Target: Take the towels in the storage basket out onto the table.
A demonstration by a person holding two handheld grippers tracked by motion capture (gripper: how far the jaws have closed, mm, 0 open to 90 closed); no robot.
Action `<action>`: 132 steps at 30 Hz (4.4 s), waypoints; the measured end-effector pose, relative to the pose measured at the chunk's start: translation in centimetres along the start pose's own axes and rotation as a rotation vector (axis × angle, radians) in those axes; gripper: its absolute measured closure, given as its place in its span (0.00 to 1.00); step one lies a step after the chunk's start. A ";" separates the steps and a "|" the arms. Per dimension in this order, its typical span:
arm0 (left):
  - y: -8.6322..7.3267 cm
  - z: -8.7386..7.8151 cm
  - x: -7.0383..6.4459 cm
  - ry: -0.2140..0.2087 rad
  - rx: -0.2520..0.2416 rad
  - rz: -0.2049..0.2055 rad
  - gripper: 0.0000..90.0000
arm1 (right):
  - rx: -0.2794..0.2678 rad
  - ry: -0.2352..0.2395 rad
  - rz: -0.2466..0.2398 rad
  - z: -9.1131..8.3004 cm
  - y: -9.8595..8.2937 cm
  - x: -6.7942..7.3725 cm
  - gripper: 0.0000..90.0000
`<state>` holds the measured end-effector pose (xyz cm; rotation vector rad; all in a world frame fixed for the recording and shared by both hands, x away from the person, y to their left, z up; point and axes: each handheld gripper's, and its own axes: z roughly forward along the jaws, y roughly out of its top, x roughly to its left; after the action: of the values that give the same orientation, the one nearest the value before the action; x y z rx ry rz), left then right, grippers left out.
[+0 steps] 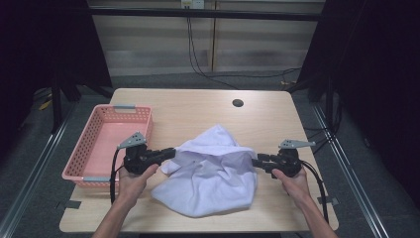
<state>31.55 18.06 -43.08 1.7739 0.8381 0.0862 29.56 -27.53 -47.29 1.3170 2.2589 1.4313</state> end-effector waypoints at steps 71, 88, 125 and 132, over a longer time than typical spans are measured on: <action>-5.3 -11.0 -10.3 -0.282 -0.030 0.074 0.70 | -0.197 0.094 -0.122 -18.5 -4.2 10.8 0.66; -4.3 4.4 -5.3 -0.228 0.246 0.040 0.77 | 0.068 -0.008 -0.084 -1.3 0.1 2.1 0.63; -5.5 5.5 -3.4 -0.110 0.327 0.036 0.77 | 0.125 -0.016 -0.071 1.0 -0.6 2.0 0.64; -6.0 6.5 -3.8 -0.125 0.371 0.078 0.74 | 0.218 -0.062 -0.138 5.9 -0.2 2.2 0.93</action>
<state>28.70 11.39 -49.40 2.1358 0.7273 -0.1363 31.29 -22.13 -49.93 1.2152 2.4660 1.1116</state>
